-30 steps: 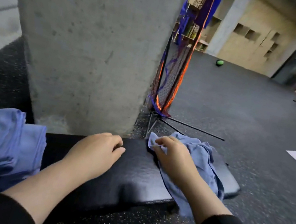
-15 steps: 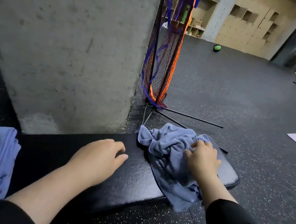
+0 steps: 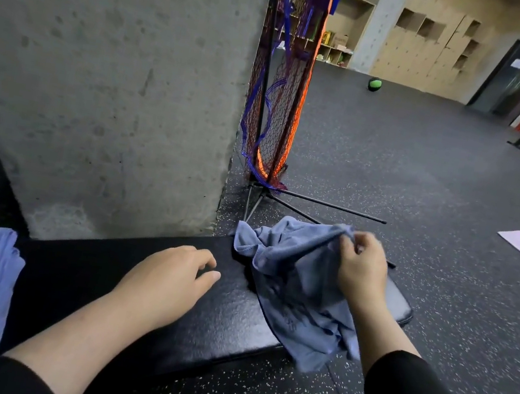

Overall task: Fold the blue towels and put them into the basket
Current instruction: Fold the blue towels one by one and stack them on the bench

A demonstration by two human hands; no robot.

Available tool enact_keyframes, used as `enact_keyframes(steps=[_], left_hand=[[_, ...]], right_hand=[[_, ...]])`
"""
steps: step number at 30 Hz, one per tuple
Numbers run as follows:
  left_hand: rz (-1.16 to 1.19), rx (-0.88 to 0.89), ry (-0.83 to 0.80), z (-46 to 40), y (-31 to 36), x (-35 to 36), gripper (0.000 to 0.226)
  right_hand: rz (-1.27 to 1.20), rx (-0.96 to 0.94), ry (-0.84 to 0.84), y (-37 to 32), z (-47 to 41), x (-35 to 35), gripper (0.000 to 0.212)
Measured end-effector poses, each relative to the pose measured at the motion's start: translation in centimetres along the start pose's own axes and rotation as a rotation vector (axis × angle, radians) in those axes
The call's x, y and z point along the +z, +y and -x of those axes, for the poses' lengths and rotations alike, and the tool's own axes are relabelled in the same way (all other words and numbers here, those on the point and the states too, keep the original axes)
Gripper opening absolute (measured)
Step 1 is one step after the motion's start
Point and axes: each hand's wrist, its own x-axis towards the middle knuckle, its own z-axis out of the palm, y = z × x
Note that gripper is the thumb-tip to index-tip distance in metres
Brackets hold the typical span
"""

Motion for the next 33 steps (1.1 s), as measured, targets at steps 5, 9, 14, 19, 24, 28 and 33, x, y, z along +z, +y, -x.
enact_keyframes(steps=[5, 9, 14, 19, 24, 28, 33], left_hand=[[0.148, 0.011, 0.044, 0.1, 0.3, -0.5, 0.029], [0.278, 0.02, 0.066, 0.2, 0.5, -0.6, 0.04], [0.686, 0.045, 0.143, 0.2, 1.1, -1.2, 0.067], [1.093, -0.064, 0.209, 0.7, 1.5, -3.4, 0.046], [1.098, -0.266, 0.244, 1.7, -1.5, -3.4, 0.016], [0.946, -0.402, 0.42, 2.1, -4.4, -4.2, 0.018], [0.889, -0.342, 0.413, 3.0, -7.0, -6.5, 0.03]], right_hand=[[-0.467, -0.046, 0.0, -6.5, 1.7, -2.2, 0.012], [-0.662, -0.034, -0.086, -9.7, 3.2, -2.1, 0.013], [-0.742, -0.12, -0.234, -14.3, 5.9, -0.4, 0.016], [-0.616, -0.012, -0.421, -16.9, 9.5, 4.6, 0.014], [-0.613, 0.117, -0.674, -18.0, 12.2, 8.7, 0.031], [-0.543, -0.088, -0.681, -18.9, 13.1, 10.2, 0.02], [-0.34, -0.275, -0.676, -19.5, 12.7, 10.5, 0.048]])
